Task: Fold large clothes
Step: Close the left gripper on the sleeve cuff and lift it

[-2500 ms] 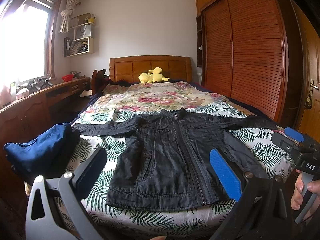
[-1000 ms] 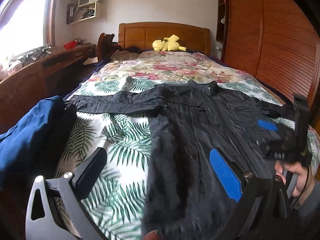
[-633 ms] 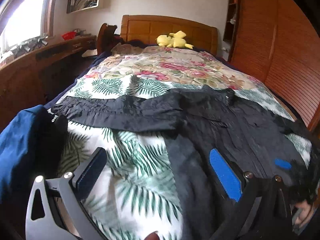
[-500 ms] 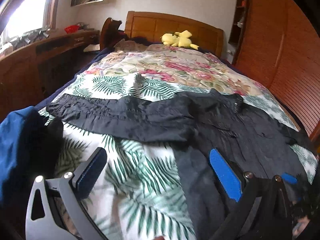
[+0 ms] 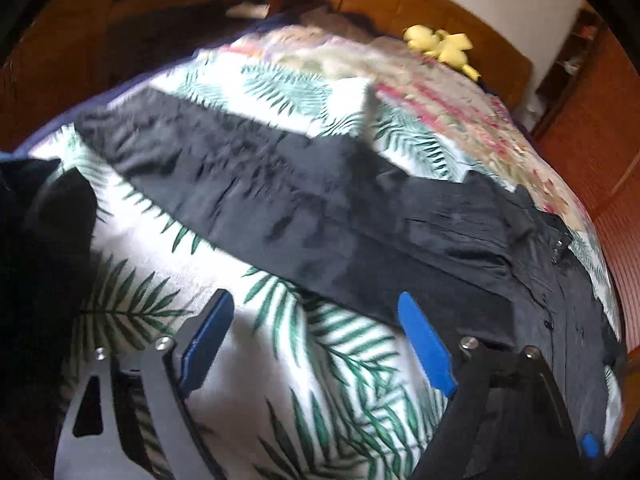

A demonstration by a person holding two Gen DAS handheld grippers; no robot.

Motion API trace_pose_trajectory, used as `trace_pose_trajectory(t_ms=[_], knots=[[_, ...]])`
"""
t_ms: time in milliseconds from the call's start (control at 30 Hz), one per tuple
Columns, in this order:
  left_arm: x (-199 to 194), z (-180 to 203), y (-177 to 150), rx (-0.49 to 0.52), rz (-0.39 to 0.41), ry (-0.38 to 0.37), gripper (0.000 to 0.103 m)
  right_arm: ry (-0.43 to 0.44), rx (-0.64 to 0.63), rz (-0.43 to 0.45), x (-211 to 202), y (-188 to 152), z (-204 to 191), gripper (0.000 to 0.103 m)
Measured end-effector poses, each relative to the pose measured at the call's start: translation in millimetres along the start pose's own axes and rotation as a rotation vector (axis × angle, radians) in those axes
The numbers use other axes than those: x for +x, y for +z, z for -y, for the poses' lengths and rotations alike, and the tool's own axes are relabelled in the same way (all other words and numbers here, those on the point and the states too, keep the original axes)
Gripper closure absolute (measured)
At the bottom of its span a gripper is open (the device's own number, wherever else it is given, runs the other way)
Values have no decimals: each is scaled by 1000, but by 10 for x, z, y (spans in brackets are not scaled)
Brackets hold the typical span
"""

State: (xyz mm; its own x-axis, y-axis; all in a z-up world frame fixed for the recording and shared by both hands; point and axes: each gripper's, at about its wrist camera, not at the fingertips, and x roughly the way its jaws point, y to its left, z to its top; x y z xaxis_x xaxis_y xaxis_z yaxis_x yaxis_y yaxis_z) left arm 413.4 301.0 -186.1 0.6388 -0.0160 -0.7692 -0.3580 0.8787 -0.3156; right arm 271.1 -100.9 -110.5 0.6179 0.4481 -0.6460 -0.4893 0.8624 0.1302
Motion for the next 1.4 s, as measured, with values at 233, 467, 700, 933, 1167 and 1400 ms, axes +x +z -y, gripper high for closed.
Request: trace_pose_trajectory(t_ms=[233, 467, 700, 933, 1167, 1400], knots=[[113, -33, 124, -51, 15, -10, 50, -6, -5, -9, 23, -5, -14, 0], [187, 55, 247, -37, 23, 26, 102, -7, -5, -6, 19, -6, -17, 0], [-141, 472, 293, 67, 89, 59, 103, -11, -4, 8, 1, -9, -8, 0], [-701, 1294, 164, 247, 144, -22, 103, -8, 8, 28, -53, -8, 10, 0], [-1071, 1873, -384, 372, 122, -120, 103, -9, 15, 37, -185, 35, 22, 0], [-1052, 1859, -684, 421, 43, -100, 103, -23, -42, 74, -348, 63, -84, 0]])
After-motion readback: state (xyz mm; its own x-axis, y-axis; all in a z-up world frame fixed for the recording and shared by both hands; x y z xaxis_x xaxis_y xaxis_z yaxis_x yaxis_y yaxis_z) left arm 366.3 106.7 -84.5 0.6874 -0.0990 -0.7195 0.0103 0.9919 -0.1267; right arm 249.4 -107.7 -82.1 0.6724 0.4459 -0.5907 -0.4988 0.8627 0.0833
